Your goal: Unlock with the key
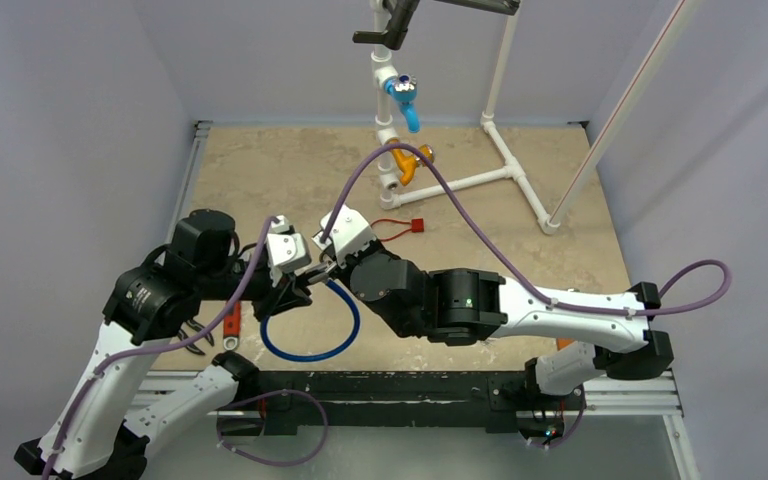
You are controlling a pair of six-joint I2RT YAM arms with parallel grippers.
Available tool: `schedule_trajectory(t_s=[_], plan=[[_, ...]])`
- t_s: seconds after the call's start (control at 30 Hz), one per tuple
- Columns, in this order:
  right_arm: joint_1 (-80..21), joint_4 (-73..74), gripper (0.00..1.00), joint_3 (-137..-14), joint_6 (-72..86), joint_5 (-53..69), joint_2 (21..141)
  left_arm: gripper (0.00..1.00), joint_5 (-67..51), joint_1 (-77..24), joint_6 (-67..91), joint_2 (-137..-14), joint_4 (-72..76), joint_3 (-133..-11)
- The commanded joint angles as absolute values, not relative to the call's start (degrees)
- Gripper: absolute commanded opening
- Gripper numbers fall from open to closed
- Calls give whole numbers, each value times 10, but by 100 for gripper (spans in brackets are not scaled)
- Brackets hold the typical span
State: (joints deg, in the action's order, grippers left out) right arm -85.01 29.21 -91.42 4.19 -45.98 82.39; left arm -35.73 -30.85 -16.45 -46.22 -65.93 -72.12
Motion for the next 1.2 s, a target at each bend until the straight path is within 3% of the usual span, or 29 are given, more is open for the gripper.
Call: schedule_trajectory(t_s=[0.0,0.2,0.4,0.7,0.93,1.17], plan=[[-870,260,0,-930,56,-435,858,0,-387,-315,-150,-465,-593,-765],[-868,301,0,-942,67,-445,829,0,-385,-316,-190,-463,-615,-771],[-831,334,31,-942,55,-388,738,0,-392,-320,-245,-460,-646,-780],[-735,308,46,-906,104,-89,651,0,-383,-328,-280,-473,-671,-803],[-705,263,48,-898,136,60,676,0,-382,-331,-283,-476,-676,-810],[-671,236,40,-893,163,144,698,0,-380,-332,-287,-473,-679,-815]])
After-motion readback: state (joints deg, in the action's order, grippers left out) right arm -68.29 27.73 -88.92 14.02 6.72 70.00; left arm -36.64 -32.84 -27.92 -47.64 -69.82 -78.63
